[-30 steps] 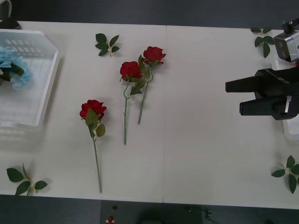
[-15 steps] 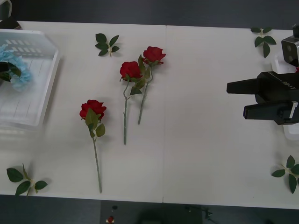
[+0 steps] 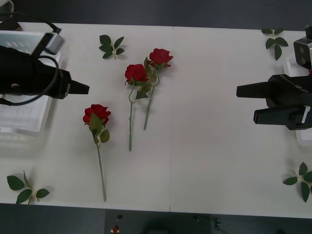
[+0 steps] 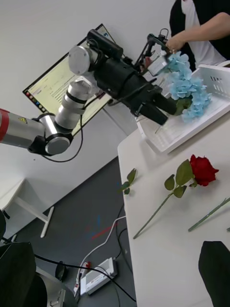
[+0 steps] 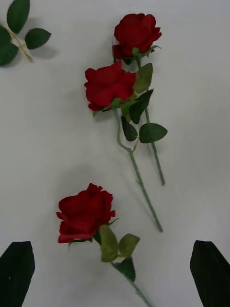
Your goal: Put the red flowers into the right box and the blue flowers into the left box
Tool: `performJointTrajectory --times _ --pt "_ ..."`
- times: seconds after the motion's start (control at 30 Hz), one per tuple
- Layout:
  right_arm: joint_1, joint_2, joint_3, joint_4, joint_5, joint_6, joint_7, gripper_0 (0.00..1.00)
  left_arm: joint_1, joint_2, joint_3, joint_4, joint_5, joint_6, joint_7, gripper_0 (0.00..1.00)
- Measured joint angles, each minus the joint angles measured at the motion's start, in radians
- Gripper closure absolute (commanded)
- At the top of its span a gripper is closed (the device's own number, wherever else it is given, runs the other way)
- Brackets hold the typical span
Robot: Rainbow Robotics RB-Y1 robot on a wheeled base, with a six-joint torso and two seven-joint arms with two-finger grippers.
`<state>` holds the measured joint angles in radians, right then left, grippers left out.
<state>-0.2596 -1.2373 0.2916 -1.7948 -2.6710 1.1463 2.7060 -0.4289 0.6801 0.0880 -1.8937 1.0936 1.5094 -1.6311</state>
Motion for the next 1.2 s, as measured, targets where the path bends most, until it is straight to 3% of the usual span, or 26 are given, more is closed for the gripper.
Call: performJointTrajectory --times 0.17,0.33,0.63,0.9,1.2 --pt "0.000 0.000 0.000 0.000 0.000 0.000 0.000 0.00 0.014 -0.014 -0.190 -0.071 -0.149 0.000 0.041 0.06" --pt "0.000 0.000 0.000 0.000 0.000 0.000 0.000 0.00 0.029 -0.014 -0.323 -0.081 -0.278 0.000 0.268 0.06" --pt "0.000 0.000 0.000 0.000 0.000 0.000 0.000 0.00 0.030 -0.040 -0.477 -0.078 -0.537 -0.060 0.303 0.06" --pt "0.000 0.000 0.000 0.000 0.000 0.000 0.000 0.00 0.035 -0.141 -0.509 0.026 -0.644 -0.128 0.334 0.06" --pt "0.000 0.000 0.000 0.000 0.000 0.000 0.000 0.00 0.126 -0.130 -0.508 0.031 -0.718 -0.223 0.365 0.05"
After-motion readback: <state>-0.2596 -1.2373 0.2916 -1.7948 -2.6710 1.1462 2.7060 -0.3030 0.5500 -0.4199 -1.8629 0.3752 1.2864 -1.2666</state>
